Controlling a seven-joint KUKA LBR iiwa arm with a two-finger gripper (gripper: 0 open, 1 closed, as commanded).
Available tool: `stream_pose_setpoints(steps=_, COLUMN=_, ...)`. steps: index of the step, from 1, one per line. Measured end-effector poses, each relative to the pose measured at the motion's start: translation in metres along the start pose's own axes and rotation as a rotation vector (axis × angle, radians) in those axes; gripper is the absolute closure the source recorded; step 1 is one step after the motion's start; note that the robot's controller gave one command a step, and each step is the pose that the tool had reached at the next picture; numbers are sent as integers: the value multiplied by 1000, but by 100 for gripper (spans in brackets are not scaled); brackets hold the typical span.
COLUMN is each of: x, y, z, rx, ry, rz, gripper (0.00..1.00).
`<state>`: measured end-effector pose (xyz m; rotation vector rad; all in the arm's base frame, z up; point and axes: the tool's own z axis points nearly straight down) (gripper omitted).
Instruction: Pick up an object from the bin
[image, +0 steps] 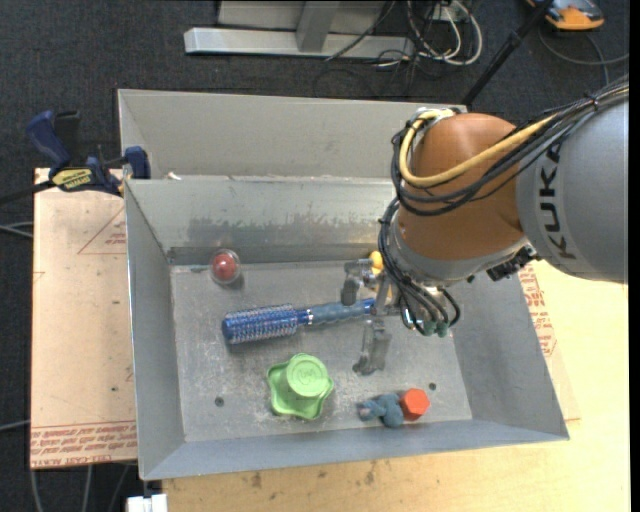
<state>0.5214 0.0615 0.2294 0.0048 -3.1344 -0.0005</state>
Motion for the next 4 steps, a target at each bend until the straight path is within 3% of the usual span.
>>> stream_pose_setpoints(steps=1, x=-108, y=43, z=114, rx=-2, ry=-8, rz=16, gripper=0)
stream_pose_setpoints(steps=2, x=-90, y=53, z=160, rx=-1, ry=-4, rz=95, gripper=0)
stream_pose_setpoints(steps=3, x=-91, y=53, z=159, rx=-1, ry=-7, rz=97, gripper=100)
stream_pose_setpoints(steps=4, x=-68, y=67, z=-49, rx=-4, ry=-16, rz=199, gripper=100)
